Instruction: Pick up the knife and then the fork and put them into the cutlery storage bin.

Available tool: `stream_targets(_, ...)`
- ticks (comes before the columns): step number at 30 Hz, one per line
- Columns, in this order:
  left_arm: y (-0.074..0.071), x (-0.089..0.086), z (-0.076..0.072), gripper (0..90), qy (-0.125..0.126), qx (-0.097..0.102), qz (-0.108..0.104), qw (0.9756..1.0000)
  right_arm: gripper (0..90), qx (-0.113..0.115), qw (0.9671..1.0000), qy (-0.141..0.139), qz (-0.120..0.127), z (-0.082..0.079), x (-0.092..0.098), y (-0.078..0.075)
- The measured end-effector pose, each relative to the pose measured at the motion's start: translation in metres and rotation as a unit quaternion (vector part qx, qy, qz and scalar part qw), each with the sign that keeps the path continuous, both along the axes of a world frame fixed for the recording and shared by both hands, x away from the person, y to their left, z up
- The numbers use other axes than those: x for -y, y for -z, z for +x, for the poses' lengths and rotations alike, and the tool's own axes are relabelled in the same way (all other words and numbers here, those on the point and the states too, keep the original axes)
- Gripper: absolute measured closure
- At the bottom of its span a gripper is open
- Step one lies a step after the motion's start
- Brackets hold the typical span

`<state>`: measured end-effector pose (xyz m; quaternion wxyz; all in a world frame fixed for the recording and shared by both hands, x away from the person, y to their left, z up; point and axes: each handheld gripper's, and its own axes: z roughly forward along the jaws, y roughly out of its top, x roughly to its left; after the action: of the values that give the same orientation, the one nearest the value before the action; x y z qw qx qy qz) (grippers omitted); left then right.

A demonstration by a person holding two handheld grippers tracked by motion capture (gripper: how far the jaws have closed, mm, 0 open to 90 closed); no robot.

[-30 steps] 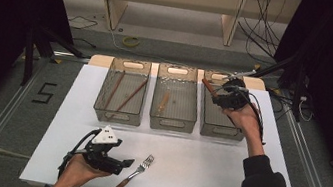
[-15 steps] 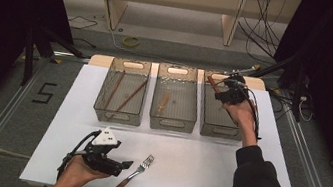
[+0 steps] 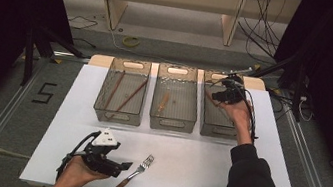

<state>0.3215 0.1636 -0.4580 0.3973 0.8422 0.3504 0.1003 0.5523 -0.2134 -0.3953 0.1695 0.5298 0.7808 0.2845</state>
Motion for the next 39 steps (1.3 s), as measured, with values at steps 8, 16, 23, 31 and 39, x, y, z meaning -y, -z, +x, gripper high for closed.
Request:
stream_targets(8, 0.0, 0.0, 0.0, 18.5, 0.001, -0.009, 0.01, 0.9999, 50.9, 0.012, 0.9998, -0.012, 0.01, -0.009, 0.002, -0.008)
stream_targets(16, 0.0, 0.0, 0.0, 18.6, 0.002, -0.017, 0.021, 0.9996, 42.3, 0.034, 0.9975, -0.06, 0.017, -0.042, 0.0, -0.02)
stream_targets(23, 0.002, 0.001, -0.003, 19.2, 0.003, -0.035, 0.039, 0.9986, 38.5, 0.053, 0.9942, -0.093, 0.017, -0.079, 0.003, -0.02)
stream_targets(31, 0.007, 0.005, -0.01, 19.9, 0.016, -0.061, 0.069, 0.9956, 37.1, 0.067, 0.9898, -0.123, 0.023, -0.12, 0.007, -0.017)
stream_targets(39, 0.009, 0.009, -0.015, 20.3, 0.025, -0.079, 0.091, 0.9924, 35.6, 0.072, 0.9864, -0.143, 0.039, -0.151, 0.009, -0.008)
